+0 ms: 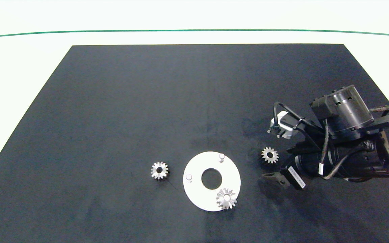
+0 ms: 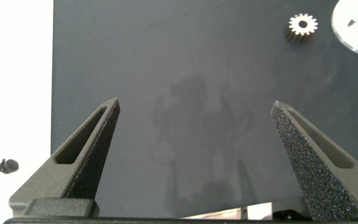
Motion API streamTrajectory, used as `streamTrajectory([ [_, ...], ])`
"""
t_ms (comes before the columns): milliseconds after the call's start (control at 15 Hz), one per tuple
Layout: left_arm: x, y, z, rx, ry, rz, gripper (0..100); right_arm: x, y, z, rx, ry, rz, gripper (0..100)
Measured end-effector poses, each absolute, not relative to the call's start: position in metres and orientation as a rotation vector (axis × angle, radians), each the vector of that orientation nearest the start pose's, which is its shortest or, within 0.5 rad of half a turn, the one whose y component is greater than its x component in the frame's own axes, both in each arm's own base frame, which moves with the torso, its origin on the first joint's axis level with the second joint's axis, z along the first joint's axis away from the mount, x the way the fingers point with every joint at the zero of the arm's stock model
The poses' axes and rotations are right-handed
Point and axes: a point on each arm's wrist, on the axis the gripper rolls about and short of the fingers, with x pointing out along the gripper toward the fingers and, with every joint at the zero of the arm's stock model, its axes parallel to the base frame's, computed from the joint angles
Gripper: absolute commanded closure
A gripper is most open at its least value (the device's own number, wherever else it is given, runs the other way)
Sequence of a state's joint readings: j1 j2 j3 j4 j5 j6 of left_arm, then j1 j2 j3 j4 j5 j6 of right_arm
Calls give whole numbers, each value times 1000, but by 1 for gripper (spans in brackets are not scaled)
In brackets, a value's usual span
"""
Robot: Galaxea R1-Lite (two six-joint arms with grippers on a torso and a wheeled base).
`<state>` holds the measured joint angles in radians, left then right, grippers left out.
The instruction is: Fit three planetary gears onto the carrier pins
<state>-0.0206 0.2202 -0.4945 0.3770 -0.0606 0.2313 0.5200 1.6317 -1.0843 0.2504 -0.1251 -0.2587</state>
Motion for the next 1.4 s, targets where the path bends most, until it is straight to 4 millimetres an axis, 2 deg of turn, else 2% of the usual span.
streamTrajectory([
  [533, -43, -1, 175, 229, 92, -94, 0, 257, 144, 197, -492, 703, 476, 1],
  [1400, -43, -1, 174, 229, 94, -94, 0, 270, 148, 193, -479, 711, 466, 28],
])
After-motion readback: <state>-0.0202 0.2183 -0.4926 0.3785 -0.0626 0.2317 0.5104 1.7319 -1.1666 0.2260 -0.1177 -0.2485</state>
